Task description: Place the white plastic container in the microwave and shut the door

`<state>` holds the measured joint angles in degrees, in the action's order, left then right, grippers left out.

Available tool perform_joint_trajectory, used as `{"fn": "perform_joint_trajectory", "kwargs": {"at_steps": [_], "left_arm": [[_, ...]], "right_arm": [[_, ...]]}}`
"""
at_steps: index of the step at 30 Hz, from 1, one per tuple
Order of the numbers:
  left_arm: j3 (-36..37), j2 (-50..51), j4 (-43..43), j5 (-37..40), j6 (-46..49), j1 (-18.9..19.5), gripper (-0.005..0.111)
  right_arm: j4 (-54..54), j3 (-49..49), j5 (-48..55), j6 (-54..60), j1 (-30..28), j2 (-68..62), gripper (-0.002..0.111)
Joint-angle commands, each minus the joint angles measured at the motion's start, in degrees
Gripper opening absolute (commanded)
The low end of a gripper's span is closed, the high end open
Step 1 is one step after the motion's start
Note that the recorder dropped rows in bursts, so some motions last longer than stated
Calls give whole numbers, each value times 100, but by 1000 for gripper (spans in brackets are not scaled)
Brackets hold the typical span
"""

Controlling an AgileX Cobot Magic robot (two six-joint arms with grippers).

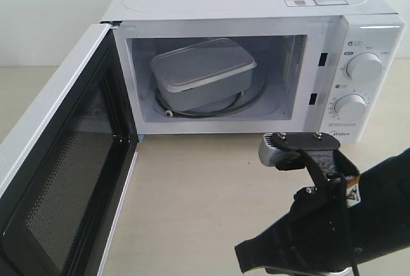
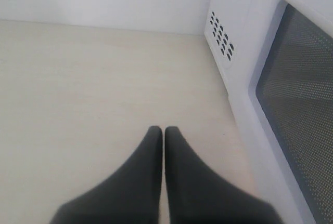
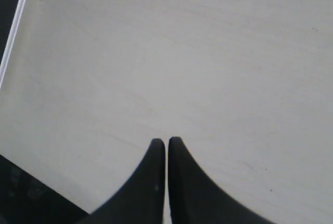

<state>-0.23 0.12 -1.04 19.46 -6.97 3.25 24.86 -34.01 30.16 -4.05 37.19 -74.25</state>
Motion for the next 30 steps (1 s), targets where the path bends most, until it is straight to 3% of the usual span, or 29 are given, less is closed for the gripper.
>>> {"fn": "perform_joint_trajectory", "kwargs": {"at_steps": [1,10,22,27,30], "left_arm": [[23,-12,39,-12,8,12,4],[23,-12,39,-12,8,12,4],[23,-12,39,-12,8,12,4],[23,-12,39,-12,8,12,4],[23,-12,39,-12,8,12,4]], "right_arm": [[-206,22,-102,180,6,215,1],[-391,827,-1925,869,-149,2210,1],[-463,2446,-1971,1747,-2315,6032,1],[-488,2760,-1962,1853,-2895,7299,1],[-526,2818,-1959,1925,-3016,7425,1]]}}
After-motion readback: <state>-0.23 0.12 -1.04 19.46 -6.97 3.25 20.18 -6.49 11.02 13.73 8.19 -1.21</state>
